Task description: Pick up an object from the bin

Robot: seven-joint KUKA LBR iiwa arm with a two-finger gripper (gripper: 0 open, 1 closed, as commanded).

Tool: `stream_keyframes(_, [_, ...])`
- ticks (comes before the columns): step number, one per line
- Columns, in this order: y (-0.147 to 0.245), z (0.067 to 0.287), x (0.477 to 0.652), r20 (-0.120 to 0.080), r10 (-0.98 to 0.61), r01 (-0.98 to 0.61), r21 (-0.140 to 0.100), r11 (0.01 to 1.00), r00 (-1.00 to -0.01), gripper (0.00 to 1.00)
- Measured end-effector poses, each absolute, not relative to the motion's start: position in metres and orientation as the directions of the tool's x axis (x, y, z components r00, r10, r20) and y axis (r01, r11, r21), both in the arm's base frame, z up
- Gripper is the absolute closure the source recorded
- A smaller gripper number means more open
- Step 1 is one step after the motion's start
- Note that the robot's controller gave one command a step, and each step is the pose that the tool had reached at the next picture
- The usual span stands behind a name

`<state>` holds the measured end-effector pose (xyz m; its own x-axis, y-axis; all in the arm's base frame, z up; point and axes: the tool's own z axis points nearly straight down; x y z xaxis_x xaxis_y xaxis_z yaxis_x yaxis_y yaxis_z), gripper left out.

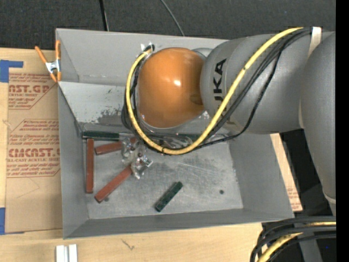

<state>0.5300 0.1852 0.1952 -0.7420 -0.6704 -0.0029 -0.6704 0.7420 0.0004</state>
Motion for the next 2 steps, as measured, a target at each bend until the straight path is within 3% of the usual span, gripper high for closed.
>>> stream_keyframes(1, [0.185, 0.195, 0.530, -0.003, -0.670, -0.670, 0.001, 0.742, -0.742, 1.00])
stream_keyframes(2, [0.186, 0.224, 0.529, 0.002, -0.739, -0.739, 0.002, 0.674, -0.674, 1.00])
